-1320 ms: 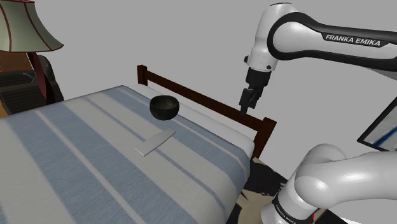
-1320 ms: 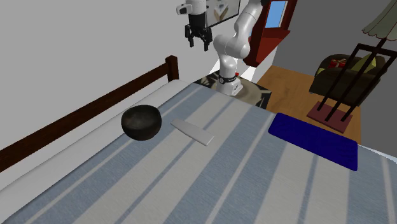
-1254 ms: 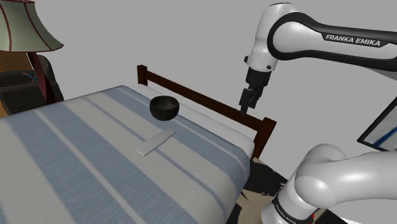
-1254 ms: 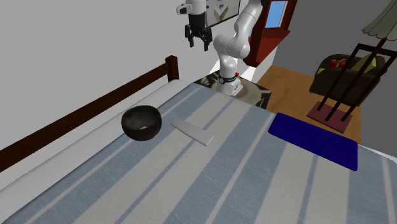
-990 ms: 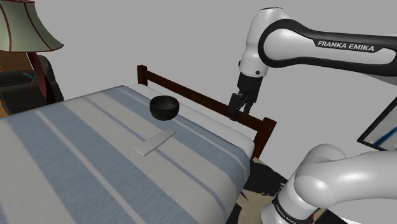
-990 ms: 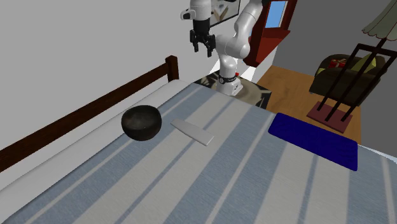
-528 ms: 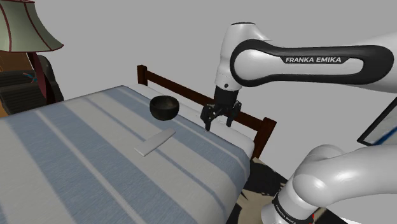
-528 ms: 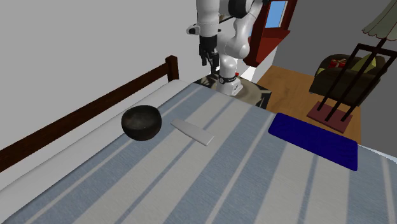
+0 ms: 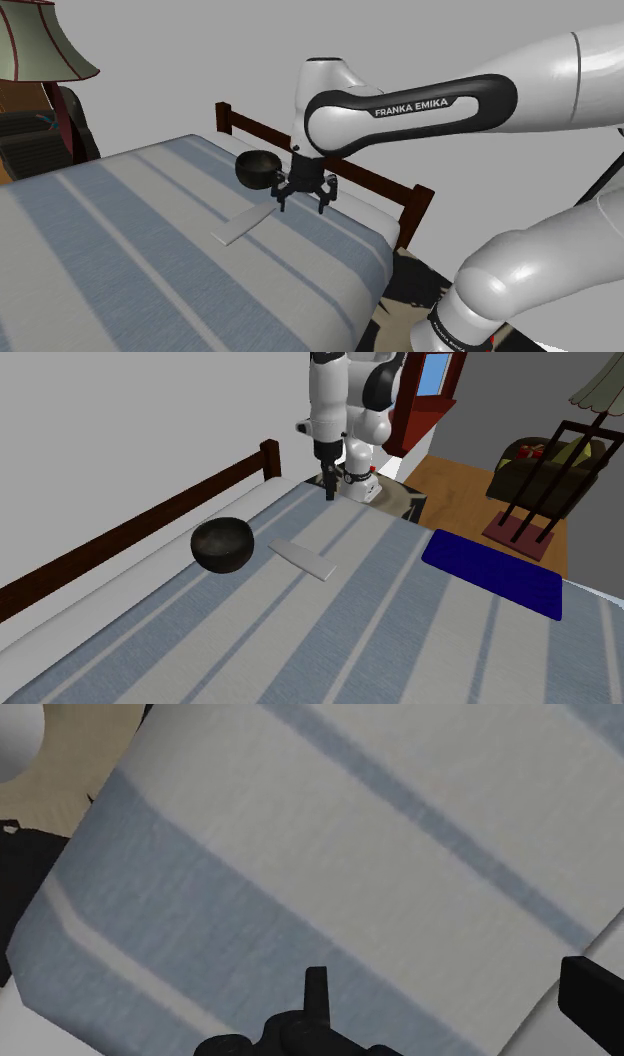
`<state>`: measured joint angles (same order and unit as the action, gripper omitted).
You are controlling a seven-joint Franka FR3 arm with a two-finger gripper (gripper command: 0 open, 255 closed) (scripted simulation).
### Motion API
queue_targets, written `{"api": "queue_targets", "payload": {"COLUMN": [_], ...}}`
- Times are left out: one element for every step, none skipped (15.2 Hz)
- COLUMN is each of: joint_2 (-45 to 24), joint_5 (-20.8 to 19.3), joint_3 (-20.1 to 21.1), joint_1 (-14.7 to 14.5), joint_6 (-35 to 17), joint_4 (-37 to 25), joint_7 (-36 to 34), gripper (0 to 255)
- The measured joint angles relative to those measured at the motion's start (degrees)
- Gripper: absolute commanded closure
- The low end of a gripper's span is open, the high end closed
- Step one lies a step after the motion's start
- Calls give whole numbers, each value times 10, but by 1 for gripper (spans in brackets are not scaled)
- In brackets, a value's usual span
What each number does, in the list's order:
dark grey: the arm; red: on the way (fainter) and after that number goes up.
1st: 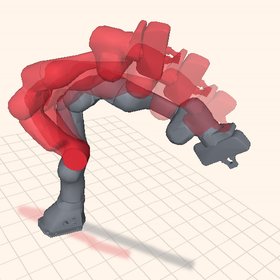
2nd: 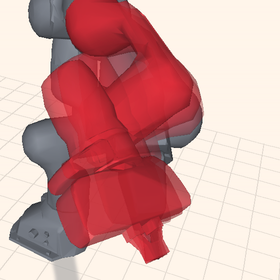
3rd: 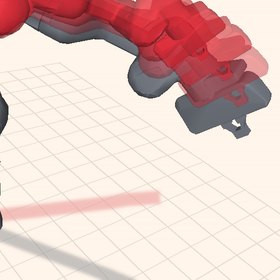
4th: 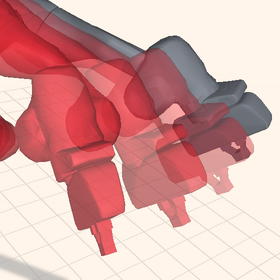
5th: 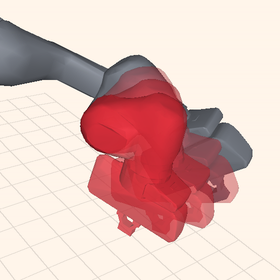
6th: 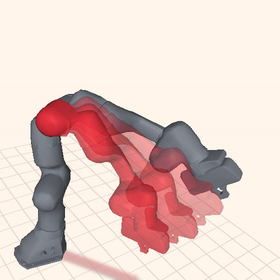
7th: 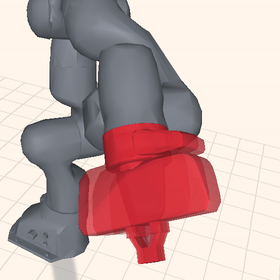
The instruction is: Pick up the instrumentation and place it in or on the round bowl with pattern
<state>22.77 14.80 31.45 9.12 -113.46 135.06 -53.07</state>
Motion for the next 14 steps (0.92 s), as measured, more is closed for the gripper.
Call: {"api": "queue_targets", "payload": {"joint_2": [-23, -48, -71, -95, -123, -152, -182, -208, -242, -273, -301, -323, -349, -372], "joint_5": [-6, -16, -26, -39, -56, -75, -98, -118, -144, -170, -192, -210, -229, -246], "joint_3": [15, 29, 44, 58, 70, 80, 88, 94, 98, 97, 94, 88, 81, 73], "joint_1": [9, 20, 27, 35, 44, 52, 58, 60, 61, 59, 54, 49, 40, 32], "joint_6": [-14, -26, -39, -49, -59, -70, -78, -85, -85, -94, -92, -96, -92, -94], "joint_4": [-10, -24, -35, -48, -64, -79, -97, -111, -137, -152, -175, -188, -211, -228], "joint_7": [-35, -71, -110, -149, -188, -227, -268, -310, -353, -395, -433, -468, -503, -533], "gripper": [0, 0, 0, 0, 0, 0, 0, 0, 0, 0, 0, 0, 0, 0]}}
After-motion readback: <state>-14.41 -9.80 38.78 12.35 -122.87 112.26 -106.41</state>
